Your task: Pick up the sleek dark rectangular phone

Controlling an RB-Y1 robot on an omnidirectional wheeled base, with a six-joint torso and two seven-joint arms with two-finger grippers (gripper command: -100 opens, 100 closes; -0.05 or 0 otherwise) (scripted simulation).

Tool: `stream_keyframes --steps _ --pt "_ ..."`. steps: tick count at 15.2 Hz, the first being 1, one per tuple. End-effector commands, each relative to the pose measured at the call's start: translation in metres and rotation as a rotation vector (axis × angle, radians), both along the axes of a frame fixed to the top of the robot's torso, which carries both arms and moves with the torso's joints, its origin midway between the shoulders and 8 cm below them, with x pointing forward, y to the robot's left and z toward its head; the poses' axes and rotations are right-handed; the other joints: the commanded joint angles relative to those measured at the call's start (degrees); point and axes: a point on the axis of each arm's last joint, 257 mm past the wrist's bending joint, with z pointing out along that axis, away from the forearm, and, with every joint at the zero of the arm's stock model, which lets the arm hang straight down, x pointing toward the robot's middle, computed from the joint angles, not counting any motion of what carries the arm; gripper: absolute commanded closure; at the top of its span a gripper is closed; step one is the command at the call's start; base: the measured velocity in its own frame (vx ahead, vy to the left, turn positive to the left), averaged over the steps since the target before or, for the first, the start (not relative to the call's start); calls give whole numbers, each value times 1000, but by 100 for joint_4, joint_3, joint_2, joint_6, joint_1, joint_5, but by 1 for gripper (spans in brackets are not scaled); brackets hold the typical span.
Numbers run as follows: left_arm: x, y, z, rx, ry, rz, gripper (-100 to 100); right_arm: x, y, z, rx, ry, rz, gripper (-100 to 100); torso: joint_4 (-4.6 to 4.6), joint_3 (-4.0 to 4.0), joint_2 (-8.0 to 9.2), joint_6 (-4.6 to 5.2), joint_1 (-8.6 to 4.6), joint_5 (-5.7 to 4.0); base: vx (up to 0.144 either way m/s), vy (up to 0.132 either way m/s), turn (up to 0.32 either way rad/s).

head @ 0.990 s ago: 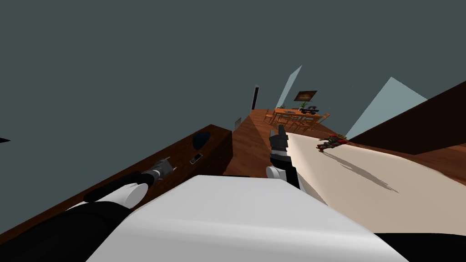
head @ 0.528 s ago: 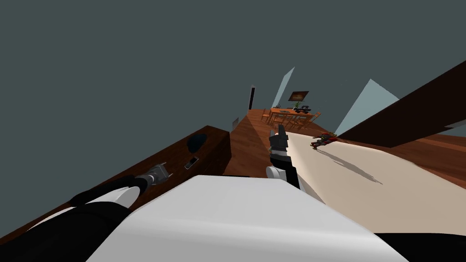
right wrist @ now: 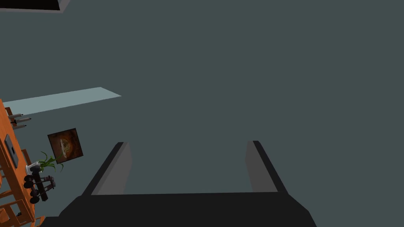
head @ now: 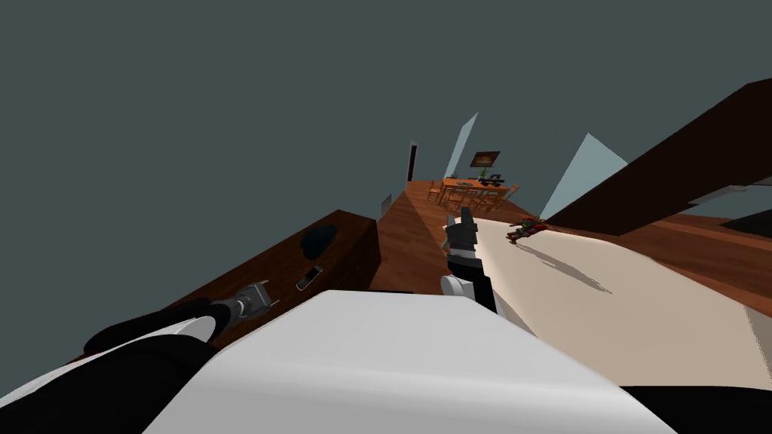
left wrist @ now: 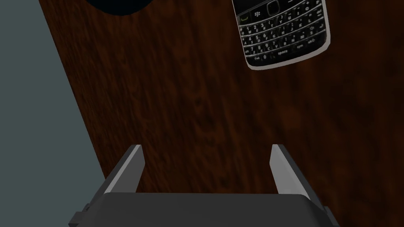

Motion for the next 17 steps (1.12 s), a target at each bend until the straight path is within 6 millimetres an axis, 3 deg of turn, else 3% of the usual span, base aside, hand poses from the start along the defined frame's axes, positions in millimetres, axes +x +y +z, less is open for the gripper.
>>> stream_keyframes --steps 1,4,5,17 --pt "-15 1 -3 -36 30 35 -100 0 0 0 0 0 0 0 0 0 0 0 0 0 56 -12 -144" --pt "-23 -3 -9 -53 64 41 -100 0 0 0 0 0 0 0 -1 -1 -2 0 0 0 41 -3 -76" --pt "-36 -3 -10 -83 86 70 -100 0 0 0 0 0 0 0 0 1 3 -2 1 0 39 -7 -130" --pt "-102 -24 -25 -246 243 188 -100 0 0 0 0 0 0 0 0 -1 -1 0 2 0 49 0 -107"
